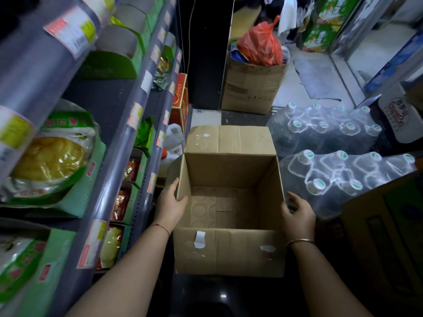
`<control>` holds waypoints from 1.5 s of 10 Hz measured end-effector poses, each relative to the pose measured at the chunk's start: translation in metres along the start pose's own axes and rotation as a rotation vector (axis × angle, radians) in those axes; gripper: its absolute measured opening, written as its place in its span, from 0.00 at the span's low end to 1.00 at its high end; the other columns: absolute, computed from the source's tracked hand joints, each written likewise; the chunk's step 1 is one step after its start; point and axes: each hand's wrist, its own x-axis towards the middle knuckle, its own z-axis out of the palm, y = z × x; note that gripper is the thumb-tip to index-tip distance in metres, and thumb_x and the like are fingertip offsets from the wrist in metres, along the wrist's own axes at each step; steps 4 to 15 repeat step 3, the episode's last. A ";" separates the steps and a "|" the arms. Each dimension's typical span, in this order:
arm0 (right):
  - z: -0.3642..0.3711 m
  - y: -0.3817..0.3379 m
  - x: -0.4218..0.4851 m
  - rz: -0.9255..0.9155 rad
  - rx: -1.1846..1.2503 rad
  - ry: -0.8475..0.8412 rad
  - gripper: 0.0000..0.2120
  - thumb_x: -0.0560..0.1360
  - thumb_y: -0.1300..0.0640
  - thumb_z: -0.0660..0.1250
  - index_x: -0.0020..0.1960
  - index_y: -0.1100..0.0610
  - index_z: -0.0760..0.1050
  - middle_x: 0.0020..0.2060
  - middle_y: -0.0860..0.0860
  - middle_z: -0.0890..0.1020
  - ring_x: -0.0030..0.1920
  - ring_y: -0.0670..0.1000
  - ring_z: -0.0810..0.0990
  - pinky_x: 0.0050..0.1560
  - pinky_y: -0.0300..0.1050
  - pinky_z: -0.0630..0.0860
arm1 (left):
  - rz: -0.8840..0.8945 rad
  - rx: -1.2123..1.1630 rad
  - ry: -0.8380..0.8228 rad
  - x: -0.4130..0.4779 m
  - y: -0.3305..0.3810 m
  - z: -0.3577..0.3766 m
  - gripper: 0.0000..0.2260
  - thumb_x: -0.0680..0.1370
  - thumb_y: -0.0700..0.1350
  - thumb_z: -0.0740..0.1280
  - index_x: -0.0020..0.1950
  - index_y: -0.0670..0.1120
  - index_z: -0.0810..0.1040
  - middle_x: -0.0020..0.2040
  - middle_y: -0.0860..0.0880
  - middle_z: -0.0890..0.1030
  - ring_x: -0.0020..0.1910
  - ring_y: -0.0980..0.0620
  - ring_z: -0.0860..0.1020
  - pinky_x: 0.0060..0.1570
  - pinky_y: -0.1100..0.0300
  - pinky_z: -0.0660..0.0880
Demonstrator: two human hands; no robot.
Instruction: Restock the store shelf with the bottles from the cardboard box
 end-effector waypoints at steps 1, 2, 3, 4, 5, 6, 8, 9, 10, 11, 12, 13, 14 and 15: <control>-0.015 -0.025 -0.013 0.033 -0.028 -0.063 0.17 0.73 0.67 0.65 0.62 0.66 0.74 0.58 0.63 0.78 0.58 0.61 0.77 0.57 0.46 0.70 | 0.025 0.034 -0.003 -0.018 0.022 -0.011 0.28 0.77 0.41 0.67 0.75 0.47 0.62 0.73 0.43 0.67 0.71 0.44 0.68 0.69 0.48 0.68; -0.026 -0.056 -0.026 -0.006 -0.026 -0.134 0.18 0.74 0.65 0.65 0.63 0.63 0.73 0.60 0.61 0.78 0.61 0.58 0.76 0.62 0.48 0.70 | 0.074 0.040 0.004 -0.041 0.052 -0.016 0.27 0.77 0.44 0.66 0.74 0.48 0.63 0.71 0.43 0.69 0.67 0.44 0.71 0.65 0.49 0.71; -0.037 -0.084 -0.042 -0.003 -0.030 -0.201 0.19 0.75 0.62 0.64 0.66 0.60 0.71 0.61 0.58 0.77 0.62 0.57 0.75 0.64 0.53 0.71 | 0.100 0.026 -0.020 -0.071 0.085 -0.021 0.28 0.78 0.45 0.65 0.76 0.49 0.59 0.72 0.44 0.67 0.69 0.45 0.70 0.63 0.53 0.71; -0.037 -0.084 -0.042 -0.003 -0.030 -0.201 0.19 0.75 0.62 0.64 0.66 0.60 0.71 0.61 0.58 0.77 0.62 0.57 0.75 0.64 0.53 0.71 | 0.100 0.026 -0.020 -0.071 0.085 -0.021 0.28 0.78 0.45 0.65 0.76 0.49 0.59 0.72 0.44 0.67 0.69 0.45 0.70 0.63 0.53 0.71; -0.037 -0.084 -0.042 -0.003 -0.030 -0.201 0.19 0.75 0.62 0.64 0.66 0.60 0.71 0.61 0.58 0.77 0.62 0.57 0.75 0.64 0.53 0.71 | 0.100 0.026 -0.020 -0.071 0.085 -0.021 0.28 0.78 0.45 0.65 0.76 0.49 0.59 0.72 0.44 0.67 0.69 0.45 0.70 0.63 0.53 0.71; -0.037 -0.084 -0.042 -0.003 -0.030 -0.201 0.19 0.75 0.62 0.64 0.66 0.60 0.71 0.61 0.58 0.77 0.62 0.57 0.75 0.64 0.53 0.71 | 0.100 0.026 -0.020 -0.071 0.085 -0.021 0.28 0.78 0.45 0.65 0.76 0.49 0.59 0.72 0.44 0.67 0.69 0.45 0.70 0.63 0.53 0.71; -0.037 -0.084 -0.042 -0.003 -0.030 -0.201 0.19 0.75 0.62 0.64 0.66 0.60 0.71 0.61 0.58 0.77 0.62 0.57 0.75 0.64 0.53 0.71 | 0.100 0.026 -0.020 -0.071 0.085 -0.021 0.28 0.78 0.45 0.65 0.76 0.49 0.59 0.72 0.44 0.67 0.69 0.45 0.70 0.63 0.53 0.71; -0.037 -0.084 -0.042 -0.003 -0.030 -0.201 0.19 0.75 0.62 0.64 0.66 0.60 0.71 0.61 0.58 0.77 0.62 0.57 0.75 0.64 0.53 0.71 | 0.100 0.026 -0.020 -0.071 0.085 -0.021 0.28 0.78 0.45 0.65 0.76 0.49 0.59 0.72 0.44 0.67 0.69 0.45 0.70 0.63 0.53 0.71; -0.037 -0.084 -0.042 -0.003 -0.030 -0.201 0.19 0.75 0.62 0.64 0.66 0.60 0.71 0.61 0.58 0.77 0.62 0.57 0.75 0.64 0.53 0.71 | 0.100 0.026 -0.020 -0.071 0.085 -0.021 0.28 0.78 0.45 0.65 0.76 0.49 0.59 0.72 0.44 0.67 0.69 0.45 0.70 0.63 0.53 0.71; -0.037 -0.084 -0.042 -0.003 -0.030 -0.201 0.19 0.75 0.62 0.64 0.66 0.60 0.71 0.61 0.58 0.77 0.62 0.57 0.75 0.64 0.53 0.71 | 0.100 0.026 -0.020 -0.071 0.085 -0.021 0.28 0.78 0.45 0.65 0.76 0.49 0.59 0.72 0.44 0.67 0.69 0.45 0.70 0.63 0.53 0.71; -0.037 -0.084 -0.042 -0.003 -0.030 -0.201 0.19 0.75 0.62 0.64 0.66 0.60 0.71 0.61 0.58 0.77 0.62 0.57 0.75 0.64 0.53 0.71 | 0.100 0.026 -0.020 -0.071 0.085 -0.021 0.28 0.78 0.45 0.65 0.76 0.49 0.59 0.72 0.44 0.67 0.69 0.45 0.70 0.63 0.53 0.71; -0.037 -0.084 -0.042 -0.003 -0.030 -0.201 0.19 0.75 0.62 0.64 0.66 0.60 0.71 0.61 0.58 0.77 0.62 0.57 0.75 0.64 0.53 0.71 | 0.100 0.026 -0.020 -0.071 0.085 -0.021 0.28 0.78 0.45 0.65 0.76 0.49 0.59 0.72 0.44 0.67 0.69 0.45 0.70 0.63 0.53 0.71; -0.037 -0.084 -0.042 -0.003 -0.030 -0.201 0.19 0.75 0.62 0.64 0.66 0.60 0.71 0.61 0.58 0.77 0.62 0.57 0.75 0.64 0.53 0.71 | 0.100 0.026 -0.020 -0.071 0.085 -0.021 0.28 0.78 0.45 0.65 0.76 0.49 0.59 0.72 0.44 0.67 0.69 0.45 0.70 0.63 0.53 0.71; -0.037 -0.084 -0.042 -0.003 -0.030 -0.201 0.19 0.75 0.62 0.64 0.66 0.60 0.71 0.61 0.58 0.77 0.62 0.57 0.75 0.64 0.53 0.71 | 0.100 0.026 -0.020 -0.071 0.085 -0.021 0.28 0.78 0.45 0.65 0.76 0.49 0.59 0.72 0.44 0.67 0.69 0.45 0.70 0.63 0.53 0.71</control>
